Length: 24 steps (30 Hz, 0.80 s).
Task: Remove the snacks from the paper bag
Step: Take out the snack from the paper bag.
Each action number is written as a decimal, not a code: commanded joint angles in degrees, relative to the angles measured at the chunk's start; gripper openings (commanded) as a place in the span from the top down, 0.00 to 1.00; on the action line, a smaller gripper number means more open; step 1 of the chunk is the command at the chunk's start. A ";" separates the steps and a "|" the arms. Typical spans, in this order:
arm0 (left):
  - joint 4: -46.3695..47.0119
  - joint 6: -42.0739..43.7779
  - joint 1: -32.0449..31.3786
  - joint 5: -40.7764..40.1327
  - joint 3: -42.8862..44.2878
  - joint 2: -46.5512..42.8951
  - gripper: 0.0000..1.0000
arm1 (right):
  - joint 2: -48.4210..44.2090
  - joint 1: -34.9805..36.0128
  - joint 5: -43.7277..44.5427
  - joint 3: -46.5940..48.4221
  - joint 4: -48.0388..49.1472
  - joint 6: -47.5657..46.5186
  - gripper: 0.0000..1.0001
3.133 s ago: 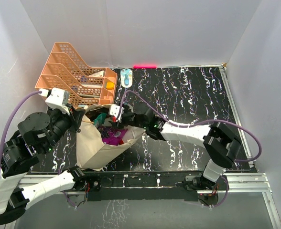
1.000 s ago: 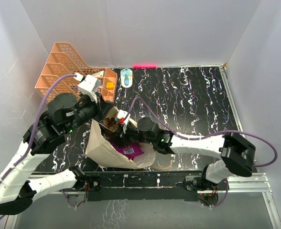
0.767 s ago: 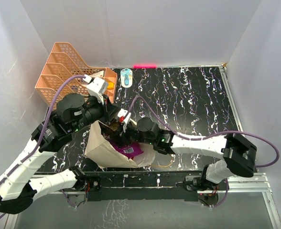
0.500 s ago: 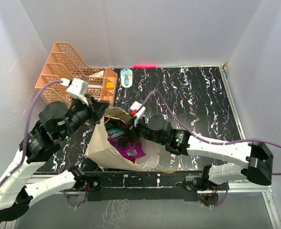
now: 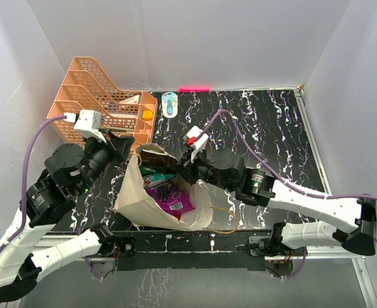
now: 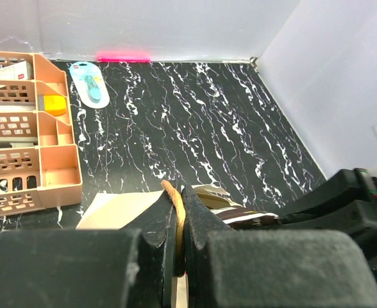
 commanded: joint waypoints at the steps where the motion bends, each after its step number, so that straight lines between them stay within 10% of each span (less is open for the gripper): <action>1: 0.39 -1.87 0.16 -5.92 -0.41 -1.80 1.00 | -4.79 0.30 -0.93 5.95 2.37 0.25 0.92; 24: -1.14 -0.99 0.21 -5.97 -0.72 -1.46 1.00 | 0.77 0.32 7.22 46.41 -10.88 -9.98 0.92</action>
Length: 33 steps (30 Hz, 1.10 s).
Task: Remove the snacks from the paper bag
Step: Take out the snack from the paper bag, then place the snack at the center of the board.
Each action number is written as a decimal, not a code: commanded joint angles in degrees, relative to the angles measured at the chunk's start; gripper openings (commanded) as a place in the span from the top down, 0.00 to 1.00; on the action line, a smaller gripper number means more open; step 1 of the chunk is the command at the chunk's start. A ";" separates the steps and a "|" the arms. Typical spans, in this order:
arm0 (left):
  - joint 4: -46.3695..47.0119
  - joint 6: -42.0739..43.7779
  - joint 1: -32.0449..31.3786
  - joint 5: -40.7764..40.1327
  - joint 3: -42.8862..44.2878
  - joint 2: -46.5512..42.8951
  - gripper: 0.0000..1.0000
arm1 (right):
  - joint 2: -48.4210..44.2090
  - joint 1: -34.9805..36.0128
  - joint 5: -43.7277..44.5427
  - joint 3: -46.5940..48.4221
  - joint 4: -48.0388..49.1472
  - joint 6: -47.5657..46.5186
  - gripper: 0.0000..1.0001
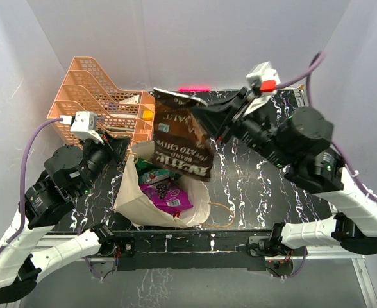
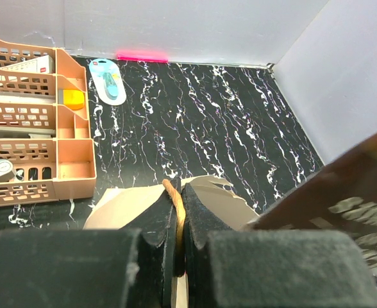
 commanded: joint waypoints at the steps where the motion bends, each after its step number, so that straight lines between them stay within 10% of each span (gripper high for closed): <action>1: 0.45 0.58 0.23 -1.37 -0.19 -0.52 1.00 | 1.90 0.29 6.32 10.62 4.30 -6.11 0.92; 12: 0.54 2.12 0.18 -0.27 -1.13 -1.07 1.00 | 4.83 -2.26 39.81 0.24 26.55 -32.41 0.93; 22: 1.76 2.45 0.18 2.38 -2.51 -1.17 1.00 | 11.04 -35.76 16.97 -10.27 12.89 -5.44 0.92; 33: 2.63 2.34 0.16 5.27 -3.99 -1.60 1.00 | 25.43 -48.48 1.32 -11.25 14.34 1.85 0.92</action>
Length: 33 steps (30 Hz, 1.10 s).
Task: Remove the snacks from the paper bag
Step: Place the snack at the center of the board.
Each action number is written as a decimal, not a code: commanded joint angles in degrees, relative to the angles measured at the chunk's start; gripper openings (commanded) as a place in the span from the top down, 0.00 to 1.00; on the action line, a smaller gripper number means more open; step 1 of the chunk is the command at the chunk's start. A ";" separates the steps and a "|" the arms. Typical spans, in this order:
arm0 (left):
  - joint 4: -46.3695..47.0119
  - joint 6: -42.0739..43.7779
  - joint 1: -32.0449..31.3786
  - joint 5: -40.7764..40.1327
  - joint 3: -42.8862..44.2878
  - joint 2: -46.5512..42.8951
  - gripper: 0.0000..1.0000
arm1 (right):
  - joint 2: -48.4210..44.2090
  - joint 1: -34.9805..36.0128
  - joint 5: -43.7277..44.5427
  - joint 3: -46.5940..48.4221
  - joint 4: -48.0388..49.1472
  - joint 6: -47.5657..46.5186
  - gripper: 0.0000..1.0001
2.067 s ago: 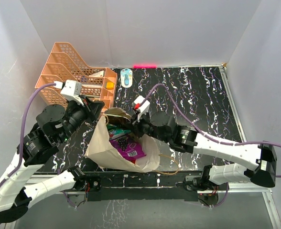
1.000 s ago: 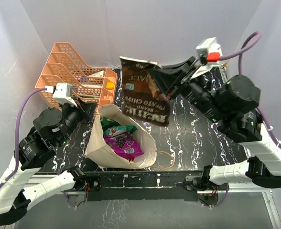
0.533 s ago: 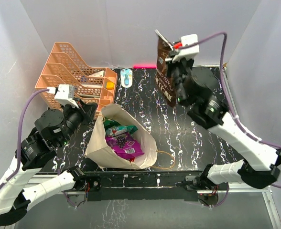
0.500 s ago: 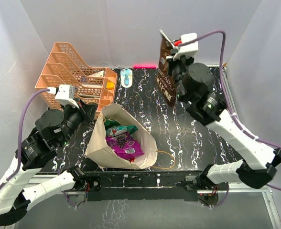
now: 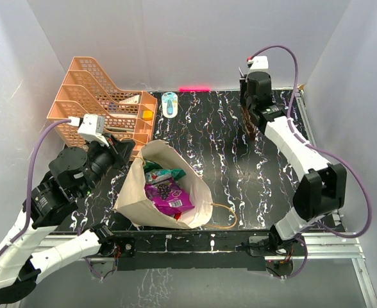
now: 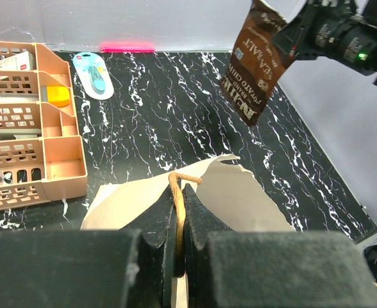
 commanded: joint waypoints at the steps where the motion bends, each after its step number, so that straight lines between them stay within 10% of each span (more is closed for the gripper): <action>1: 0.82 0.31 0.22 1.58 -1.45 -0.92 1.00 | 2.99 -0.30 -8.90 3.35 5.87 4.65 0.92; 19: 0.07 -0.79 0.18 3.61 0.09 0.52 1.00 | 21.92 -31.66 -49.10 -2.06 12.55 11.36 0.92; 27: 0.79 -1.23 0.18 5.09 -0.01 1.87 1.00 | 25.16 -37.30 -41.71 -7.28 14.46 8.01 0.90; 33: 1.62 -2.44 0.23 6.28 -0.47 2.07 1.00 | 25.22 -37.35 -20.48 -7.26 2.73 10.31 0.65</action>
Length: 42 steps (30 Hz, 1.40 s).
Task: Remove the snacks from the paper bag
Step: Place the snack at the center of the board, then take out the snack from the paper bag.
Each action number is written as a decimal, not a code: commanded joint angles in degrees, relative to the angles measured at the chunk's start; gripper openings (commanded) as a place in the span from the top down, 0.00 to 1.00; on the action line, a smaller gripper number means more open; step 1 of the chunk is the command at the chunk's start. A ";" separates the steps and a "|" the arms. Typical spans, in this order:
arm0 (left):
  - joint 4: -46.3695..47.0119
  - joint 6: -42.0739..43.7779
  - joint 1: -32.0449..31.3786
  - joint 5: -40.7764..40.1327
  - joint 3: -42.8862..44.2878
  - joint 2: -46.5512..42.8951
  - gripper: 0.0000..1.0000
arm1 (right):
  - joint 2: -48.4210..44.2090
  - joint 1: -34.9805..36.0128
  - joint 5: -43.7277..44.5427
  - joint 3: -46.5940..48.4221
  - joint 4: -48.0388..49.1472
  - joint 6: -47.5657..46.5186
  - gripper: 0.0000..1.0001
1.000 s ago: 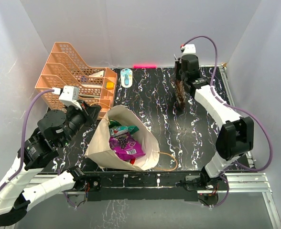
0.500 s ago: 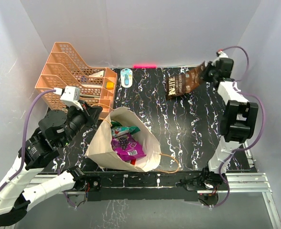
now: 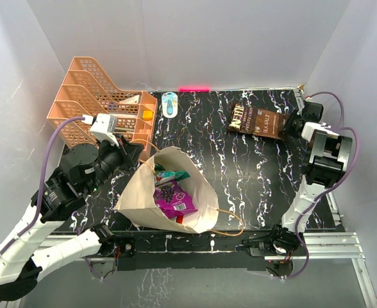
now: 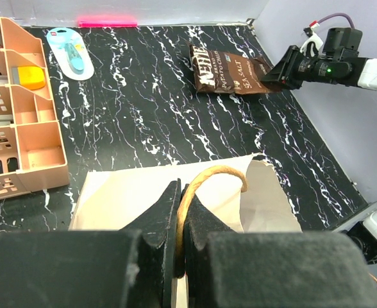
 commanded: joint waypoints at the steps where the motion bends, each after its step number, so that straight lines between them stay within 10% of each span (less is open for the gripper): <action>1: 1.68 -1.02 0.20 1.67 1.08 -0.04 1.00 | -1.97 -0.19 16.05 -0.96 -5.67 1.45 0.61; 11: 0.50 -2.86 0.16 2.41 -0.05 -1.47 1.00 | -24.32 6.01 16.64 -13.51 -7.78 2.79 0.39; 18: 0.03 -1.13 0.17 2.62 -1.05 -3.43 1.00 | -42.35 25.95 1.39 -16.64 -6.24 3.41 0.37; 28: 2.77 -1.81 0.16 7.02 -2.02 -3.23 1.00 | -62.71 54.29 -20.09 -21.68 -4.06 -26.02 0.38; 42: 2.98 -0.76 0.17 7.68 -1.54 -3.74 1.00 | -54.48 81.86 -11.53 -15.52 -13.84 -54.18 0.47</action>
